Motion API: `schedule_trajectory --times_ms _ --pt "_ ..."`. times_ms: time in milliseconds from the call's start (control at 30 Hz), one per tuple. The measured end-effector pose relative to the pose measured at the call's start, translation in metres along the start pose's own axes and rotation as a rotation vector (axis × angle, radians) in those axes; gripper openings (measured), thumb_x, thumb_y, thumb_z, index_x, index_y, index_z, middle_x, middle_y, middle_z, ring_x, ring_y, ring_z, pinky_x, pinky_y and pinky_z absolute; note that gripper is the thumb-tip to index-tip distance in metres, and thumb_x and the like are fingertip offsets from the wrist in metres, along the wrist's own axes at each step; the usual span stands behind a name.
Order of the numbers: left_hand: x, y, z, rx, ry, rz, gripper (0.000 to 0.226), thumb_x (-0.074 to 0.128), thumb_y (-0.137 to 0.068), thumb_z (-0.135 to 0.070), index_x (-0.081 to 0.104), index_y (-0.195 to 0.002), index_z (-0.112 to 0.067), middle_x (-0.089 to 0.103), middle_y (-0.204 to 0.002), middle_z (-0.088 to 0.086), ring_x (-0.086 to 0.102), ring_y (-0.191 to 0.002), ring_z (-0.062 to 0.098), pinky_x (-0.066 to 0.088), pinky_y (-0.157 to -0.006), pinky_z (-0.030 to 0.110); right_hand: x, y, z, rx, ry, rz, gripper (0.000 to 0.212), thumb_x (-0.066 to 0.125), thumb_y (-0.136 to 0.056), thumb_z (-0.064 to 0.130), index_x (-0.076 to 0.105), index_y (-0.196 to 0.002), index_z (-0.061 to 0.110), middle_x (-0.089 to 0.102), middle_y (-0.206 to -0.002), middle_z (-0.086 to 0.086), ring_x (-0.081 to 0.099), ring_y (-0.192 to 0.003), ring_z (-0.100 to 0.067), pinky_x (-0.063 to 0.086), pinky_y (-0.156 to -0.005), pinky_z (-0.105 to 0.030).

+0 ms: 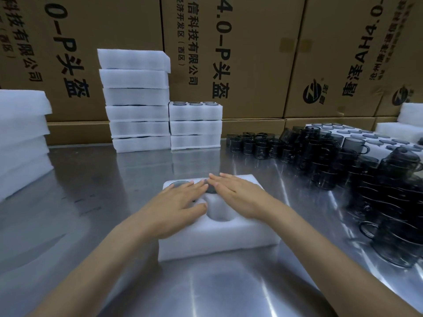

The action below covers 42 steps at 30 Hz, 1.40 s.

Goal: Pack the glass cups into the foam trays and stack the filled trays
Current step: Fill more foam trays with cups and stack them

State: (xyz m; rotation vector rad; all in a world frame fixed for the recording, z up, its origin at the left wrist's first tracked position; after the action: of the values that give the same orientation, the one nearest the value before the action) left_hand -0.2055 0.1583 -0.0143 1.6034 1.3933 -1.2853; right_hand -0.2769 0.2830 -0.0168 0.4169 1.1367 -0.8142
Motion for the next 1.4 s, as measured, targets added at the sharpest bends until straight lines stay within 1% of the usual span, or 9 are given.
schedule_trajectory --times_ms 133,300,433,567,667,833,967,1167,1400 --pt "-0.002 0.000 0.003 -0.002 0.066 -0.069 0.051 0.042 -0.098 -0.040 0.027 -0.146 -0.035 0.016 -0.152 -0.026 0.010 -0.139 -0.008 0.004 -0.113 0.017 -0.009 -0.002 -0.004 0.029 -0.169 -0.092 0.044 0.025 -0.102 0.036 0.047 -0.139 0.027 0.039 -0.147 0.014 0.029 -0.138 -0.006 0.023 -0.114 -0.033" --pt "-0.003 0.001 0.010 -0.016 0.179 -0.150 0.052 0.046 -0.093 -0.048 0.031 -0.143 -0.044 0.025 -0.144 -0.033 0.020 -0.134 -0.007 0.018 -0.107 0.018 -0.046 0.008 -0.068 0.278 -0.327 -0.516 0.037 0.043 -0.095 0.033 0.054 -0.130 0.028 0.057 -0.132 0.010 0.049 -0.122 -0.012 0.037 -0.097 -0.028" --pt "-0.004 0.000 0.011 -0.009 0.351 -0.215 0.035 0.055 -0.094 -0.028 0.044 -0.118 -0.053 0.045 -0.124 -0.034 0.043 -0.114 -0.007 0.030 -0.096 0.017 -0.046 0.041 -0.138 0.586 -0.146 -0.722 0.040 0.044 -0.093 0.017 0.049 -0.133 0.013 0.051 -0.137 -0.005 0.044 -0.126 -0.026 0.038 -0.097 -0.038" --pt "-0.005 0.001 0.013 -0.019 0.408 -0.258 0.028 0.055 -0.093 -0.019 0.058 -0.113 -0.038 0.055 -0.106 -0.021 0.050 -0.098 -0.004 0.036 -0.088 0.012 -0.052 0.052 -0.157 0.701 -0.074 -0.890 0.043 0.047 -0.089 0.011 0.048 -0.131 0.009 0.039 -0.143 -0.010 0.034 -0.129 -0.029 0.037 -0.098 -0.042" --pt "-0.004 0.002 0.013 -0.018 0.436 -0.247 0.026 0.055 -0.094 -0.015 0.063 -0.114 -0.031 0.058 -0.113 -0.014 0.052 -0.099 0.002 0.038 -0.093 0.021 -0.058 0.052 -0.160 0.725 -0.007 -0.941 0.046 0.049 -0.087 0.010 0.047 -0.133 0.009 0.028 -0.151 -0.010 0.024 -0.136 -0.029 0.031 -0.105 -0.046" --pt "-0.006 0.004 0.010 0.005 0.416 -0.263 0.028 0.054 -0.093 -0.013 0.063 -0.114 -0.030 0.058 -0.114 -0.014 0.049 -0.096 -0.003 0.036 -0.088 0.012 -0.070 0.056 -0.169 0.735 0.060 -1.036 0.055 0.050 -0.086 0.008 0.039 -0.140 0.014 0.019 -0.156 -0.008 0.021 -0.138 -0.030 0.023 -0.110 -0.048" --pt "-0.006 0.004 0.010 0.001 0.435 -0.277 0.028 0.054 -0.093 -0.013 0.063 -0.113 -0.031 0.058 -0.116 -0.018 0.049 -0.100 -0.005 0.034 -0.086 0.008 -0.072 0.052 -0.173 0.723 0.157 -1.025 0.059 0.053 -0.085 0.009 0.037 -0.142 0.018 0.015 -0.156 -0.007 0.021 -0.137 -0.031 0.019 -0.111 -0.051" --pt "-0.005 0.005 0.010 0.003 0.450 -0.290 0.026 0.055 -0.094 -0.014 0.063 -0.112 -0.032 0.057 -0.118 -0.020 0.049 -0.103 -0.003 0.036 -0.093 0.019 -0.072 0.039 -0.180 0.685 0.325 -0.919 0.058 0.053 -0.085 0.010 0.041 -0.140 0.020 0.013 -0.156 -0.011 0.023 -0.135 -0.032 0.019 -0.108 -0.049" --pt "-0.004 0.003 0.012 0.010 0.461 -0.281 0.023 0.055 -0.094 -0.022 0.064 -0.111 -0.034 0.058 -0.118 -0.022 0.049 -0.106 -0.002 0.036 -0.095 0.020 -0.090 0.049 -0.205 0.853 0.341 -0.910 0.052 0.059 -0.081 0.016 0.045 -0.130 0.004 0.010 -0.156 -0.015 0.012 -0.140 -0.031 0.007 -0.113 -0.051"
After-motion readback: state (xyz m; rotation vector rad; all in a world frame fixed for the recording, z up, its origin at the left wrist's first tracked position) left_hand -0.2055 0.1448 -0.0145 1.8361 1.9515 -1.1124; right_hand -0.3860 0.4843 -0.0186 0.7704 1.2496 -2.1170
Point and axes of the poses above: each hand's wrist, its own y-axis away from the middle knuckle, its own x-axis out of the palm, z = x × y, the point moved 6 cm from there along -y, towards the middle knuckle
